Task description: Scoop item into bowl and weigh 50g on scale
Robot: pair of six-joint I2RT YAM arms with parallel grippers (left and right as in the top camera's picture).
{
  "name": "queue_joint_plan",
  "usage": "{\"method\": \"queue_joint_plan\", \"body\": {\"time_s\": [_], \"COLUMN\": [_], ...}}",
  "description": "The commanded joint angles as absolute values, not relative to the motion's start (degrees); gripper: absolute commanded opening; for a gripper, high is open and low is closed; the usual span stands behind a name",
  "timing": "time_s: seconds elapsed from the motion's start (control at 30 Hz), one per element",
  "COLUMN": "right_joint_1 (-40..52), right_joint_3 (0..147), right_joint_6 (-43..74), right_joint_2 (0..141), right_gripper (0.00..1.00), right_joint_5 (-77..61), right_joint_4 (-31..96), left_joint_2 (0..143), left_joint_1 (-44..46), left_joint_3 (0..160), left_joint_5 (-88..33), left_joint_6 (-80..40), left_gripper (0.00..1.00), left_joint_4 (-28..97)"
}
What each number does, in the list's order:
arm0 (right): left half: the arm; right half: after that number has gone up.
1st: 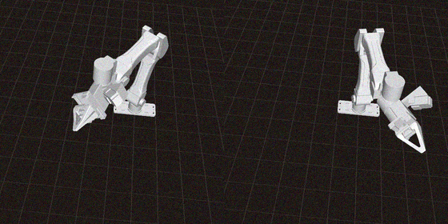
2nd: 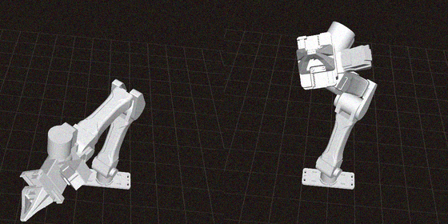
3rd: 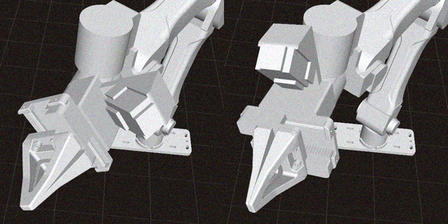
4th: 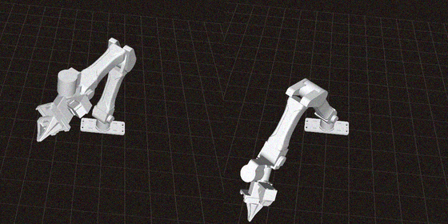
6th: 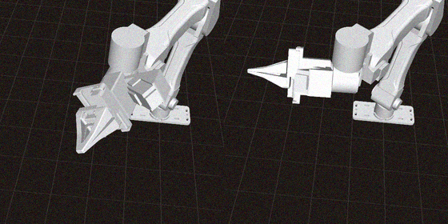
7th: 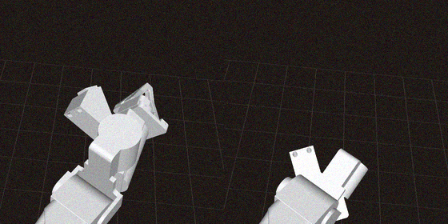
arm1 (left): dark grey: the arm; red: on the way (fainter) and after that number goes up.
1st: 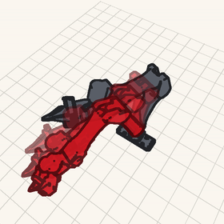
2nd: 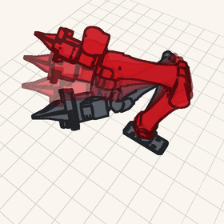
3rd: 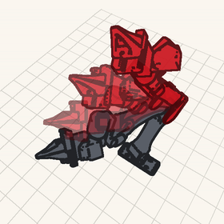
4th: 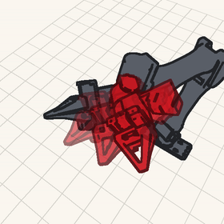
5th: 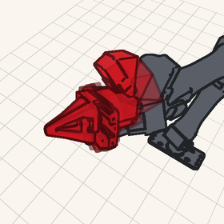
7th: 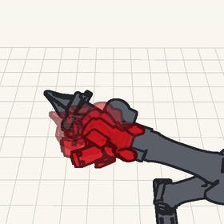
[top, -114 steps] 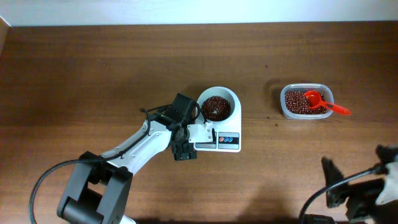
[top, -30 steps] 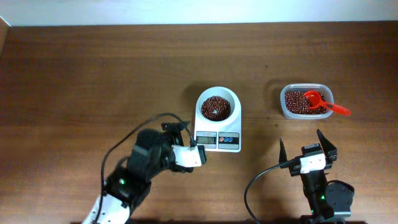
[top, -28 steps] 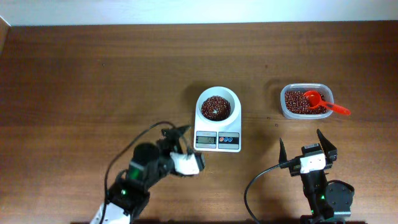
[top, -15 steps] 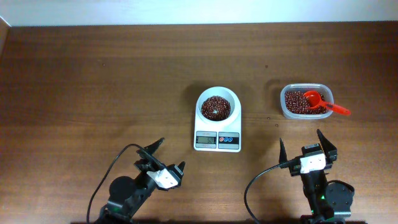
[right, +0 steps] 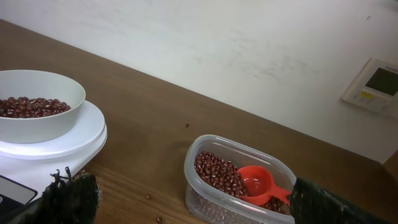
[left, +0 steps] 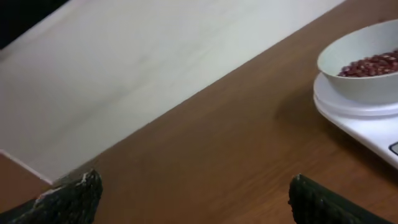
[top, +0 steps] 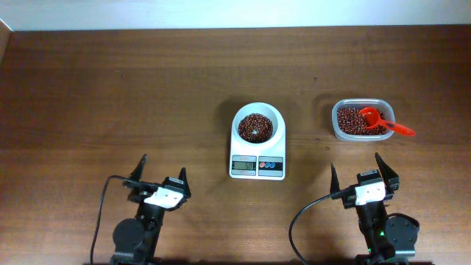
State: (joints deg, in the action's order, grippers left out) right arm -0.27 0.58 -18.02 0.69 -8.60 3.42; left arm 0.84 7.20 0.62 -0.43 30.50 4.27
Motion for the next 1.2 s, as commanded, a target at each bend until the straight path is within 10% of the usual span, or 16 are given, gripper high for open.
{"method": "queue_joint_plan", "body": {"time_s": [0.0, 0.2, 1.17], "right_joint_1": [-0.01, -0.01, -0.01], "right_joint_3": [0.32, 0.32, 0.32], "right_joint_6": [-17.58, -17.58, -17.56], "right_joint_2": [0.21, 0.21, 0.21], "right_gripper": [0.99, 0.99, 0.99], "right_joint_5": [-8.32, -8.32, -8.32], "right_joint_4": [3.70, 3.70, 3.70], "left_joint_2": [0.23, 0.23, 0.30], "left_joint_1": [9.74, 5.65, 3.60], "left_joint_3": [0.40, 0.40, 0.49], "left_joint_5": [6.52, 23.79, 23.38], "left_joint_6": [16.14, -11.73, -12.36], "left_gripper": [0.99, 0.99, 0.99], "left_joint_4": [4.27, 3.07, 2.87]}}
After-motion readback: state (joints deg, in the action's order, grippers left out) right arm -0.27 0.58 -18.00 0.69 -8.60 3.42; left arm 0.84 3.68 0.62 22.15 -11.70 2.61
